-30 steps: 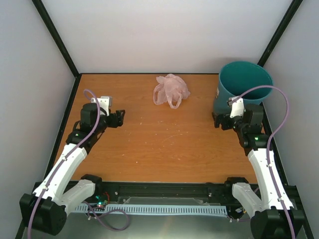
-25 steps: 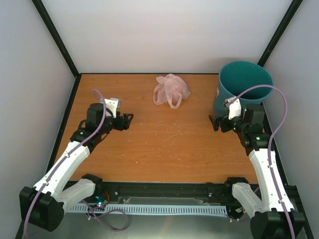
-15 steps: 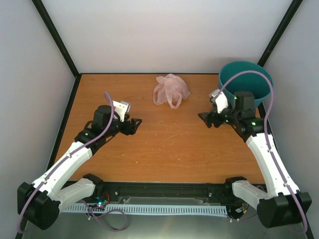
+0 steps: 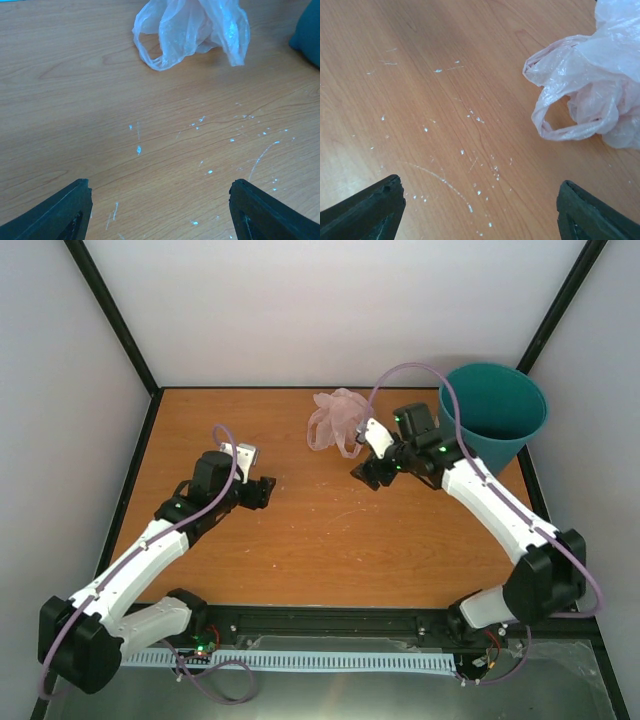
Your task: Put the trash bags into the trash bin
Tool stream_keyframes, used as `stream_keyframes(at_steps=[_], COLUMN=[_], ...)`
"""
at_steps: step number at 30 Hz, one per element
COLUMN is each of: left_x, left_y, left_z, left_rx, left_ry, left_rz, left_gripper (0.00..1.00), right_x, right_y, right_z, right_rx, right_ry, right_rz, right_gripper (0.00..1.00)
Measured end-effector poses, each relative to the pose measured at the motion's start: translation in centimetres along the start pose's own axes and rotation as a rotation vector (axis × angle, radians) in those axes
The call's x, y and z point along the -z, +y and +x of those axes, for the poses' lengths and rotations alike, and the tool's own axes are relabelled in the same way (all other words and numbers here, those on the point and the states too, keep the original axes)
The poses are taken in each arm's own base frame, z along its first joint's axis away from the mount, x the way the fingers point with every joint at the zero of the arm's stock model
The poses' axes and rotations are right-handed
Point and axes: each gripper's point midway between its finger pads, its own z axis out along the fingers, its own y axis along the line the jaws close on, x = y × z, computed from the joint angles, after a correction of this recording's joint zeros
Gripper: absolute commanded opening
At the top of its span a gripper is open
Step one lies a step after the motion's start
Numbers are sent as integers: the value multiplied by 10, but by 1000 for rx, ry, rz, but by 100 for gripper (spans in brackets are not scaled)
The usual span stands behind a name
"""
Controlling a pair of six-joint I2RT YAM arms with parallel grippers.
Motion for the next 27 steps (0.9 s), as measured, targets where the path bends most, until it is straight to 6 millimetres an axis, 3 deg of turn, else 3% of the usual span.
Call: stream_keyframes(at_steps=[15, 22, 25, 27], left_x=[0, 1, 1, 1], left_y=[4, 6, 7, 7], left_z=[2, 0, 0, 0], left_rx=[1, 0, 0, 0], left_ry=[8, 1, 1, 1], left_rz=[-22, -35, -38, -39], left_gripper=[80, 80, 80, 80], right_x=[-86, -146, -171, -185], right_y=[-46, -69, -79, -85], right_z=[-5, 10, 23, 31], right_rx=[-85, -140, -162, -177], right_ry=[119, 182, 216, 236], right_rz=[76, 92, 111, 128], right_gripper=[71, 70, 62, 43])
